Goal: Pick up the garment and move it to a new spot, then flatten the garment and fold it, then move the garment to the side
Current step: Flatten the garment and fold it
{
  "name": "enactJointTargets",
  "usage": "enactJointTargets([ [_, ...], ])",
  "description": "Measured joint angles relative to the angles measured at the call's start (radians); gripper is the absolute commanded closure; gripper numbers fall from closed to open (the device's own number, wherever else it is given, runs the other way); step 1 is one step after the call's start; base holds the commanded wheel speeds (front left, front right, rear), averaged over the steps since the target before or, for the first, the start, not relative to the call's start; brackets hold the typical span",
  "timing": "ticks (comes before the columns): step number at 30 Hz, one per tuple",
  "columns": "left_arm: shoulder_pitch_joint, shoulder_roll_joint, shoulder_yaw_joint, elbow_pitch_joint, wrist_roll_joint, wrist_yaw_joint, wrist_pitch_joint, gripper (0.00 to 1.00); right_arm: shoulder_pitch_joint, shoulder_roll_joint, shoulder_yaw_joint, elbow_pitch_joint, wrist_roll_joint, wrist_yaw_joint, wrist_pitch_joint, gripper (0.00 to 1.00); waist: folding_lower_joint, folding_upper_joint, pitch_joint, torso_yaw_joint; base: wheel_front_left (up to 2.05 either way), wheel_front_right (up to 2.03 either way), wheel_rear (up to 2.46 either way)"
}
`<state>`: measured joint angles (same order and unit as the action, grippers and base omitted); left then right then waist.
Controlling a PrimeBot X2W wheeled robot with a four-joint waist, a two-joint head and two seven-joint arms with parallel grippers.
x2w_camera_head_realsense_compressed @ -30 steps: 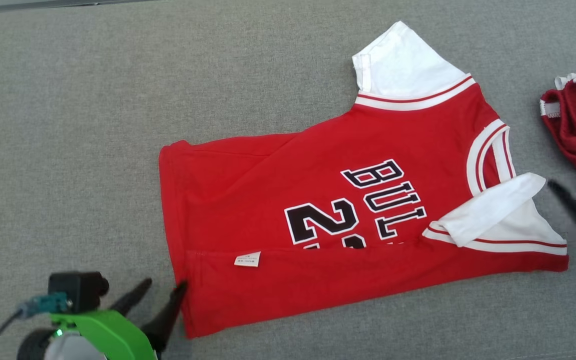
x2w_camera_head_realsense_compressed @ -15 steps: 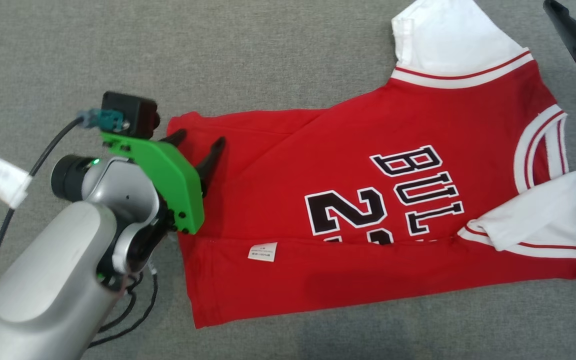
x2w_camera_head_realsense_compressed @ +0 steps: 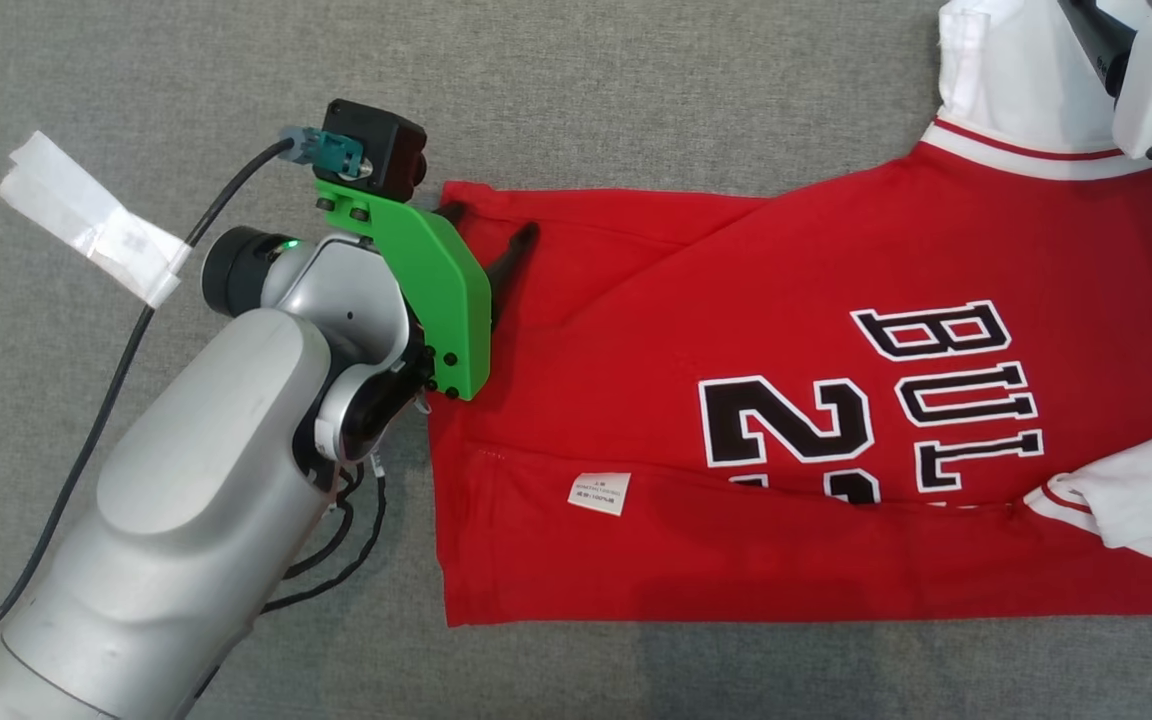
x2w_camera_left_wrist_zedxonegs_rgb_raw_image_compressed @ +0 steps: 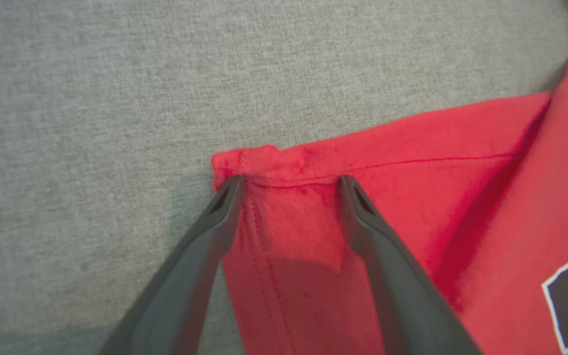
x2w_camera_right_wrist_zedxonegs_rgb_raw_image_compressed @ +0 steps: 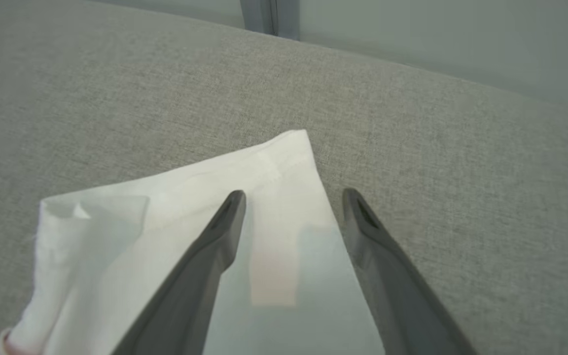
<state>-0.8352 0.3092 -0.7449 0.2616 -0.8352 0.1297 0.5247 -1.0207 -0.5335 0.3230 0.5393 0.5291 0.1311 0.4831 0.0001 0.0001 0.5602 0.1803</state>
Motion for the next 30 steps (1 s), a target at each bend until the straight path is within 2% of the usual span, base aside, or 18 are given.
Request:
enactJointTargets([
  [2,-0.006,-0.009,-0.006,0.012,0.0,-0.011,-0.003,0.0,-0.008,0.004,0.008,0.032,0.005,0.0,-0.006,0.0,0.0,0.0,0.005,0.009,0.0,0.0,0.0],
  [3,-0.008,-0.012,-0.009,0.019,0.0,-0.016,-0.007,0.14,-0.009,0.007,0.013,0.046,0.009,0.0,-0.007,0.0,0.0,0.0,0.006,0.013,0.0,0.0,0.0],
  [4,-0.008,-0.016,-0.012,0.025,0.0,-0.017,-0.013,0.56,-0.009,0.01,0.02,0.057,0.017,0.0,-0.009,0.0,0.0,0.0,0.006,0.016,0.0,0.0,0.0],
  [5,-0.009,-0.018,-0.014,0.032,0.001,-0.022,-0.016,0.9,-0.009,0.011,0.029,0.064,0.025,-0.001,-0.009,0.0,0.0,0.0,0.006,0.018,0.0,0.0,0.0],
  [6,-0.01,-0.019,-0.015,0.039,0.002,-0.024,-0.017,1.0,-0.01,0.011,0.039,0.069,0.033,-0.001,-0.009,0.0,-0.0001,0.0,0.004,0.019,0.0,0.0,0.0],
  [7,-0.01,-0.019,-0.017,0.044,0.002,-0.026,-0.02,1.0,-0.011,0.01,0.047,0.072,0.042,-0.001,-0.009,0.0,-0.0001,0.0,0.004,0.02,0.0,0.0,0.0],
  [8,-0.01,-0.021,-0.019,0.05,0.002,-0.03,-0.024,1.0,-0.011,0.009,0.053,0.076,0.051,-0.001,-0.012,0.55,-0.0001,0.0,0.003,0.02,0.0,0.0,0.0],
  [9,-0.01,-0.023,-0.02,0.054,0.001,-0.033,-0.027,1.0,-0.012,0.01,0.059,0.078,0.062,-0.001,-0.021,1.0,-0.0001,0.0,0.002,0.019,0.0,0.0,0.0],
  [14,0.0,-0.023,-0.013,0.066,0.005,-0.04,-0.079,1.0,-0.014,0.013,0.086,0.093,0.109,0.001,-0.065,1.0,-0.0001,0.0,-0.004,0.011,0.0,0.0,0.0],
  [19,0.022,-0.015,0.007,0.049,0.011,-0.029,-0.139,1.0,-0.008,-0.006,0.109,0.078,0.146,0.0,-0.16,1.0,-0.0001,-0.0001,-0.022,-0.004,0.0,0.0,0.0],
  [30,0.159,0.057,0.045,-0.078,0.022,0.039,-0.232,1.0,0.154,-0.088,0.138,-0.084,0.284,0.0,-0.321,1.0,-0.0001,0.0,-0.111,-0.044,0.0,0.0,0.0],
])
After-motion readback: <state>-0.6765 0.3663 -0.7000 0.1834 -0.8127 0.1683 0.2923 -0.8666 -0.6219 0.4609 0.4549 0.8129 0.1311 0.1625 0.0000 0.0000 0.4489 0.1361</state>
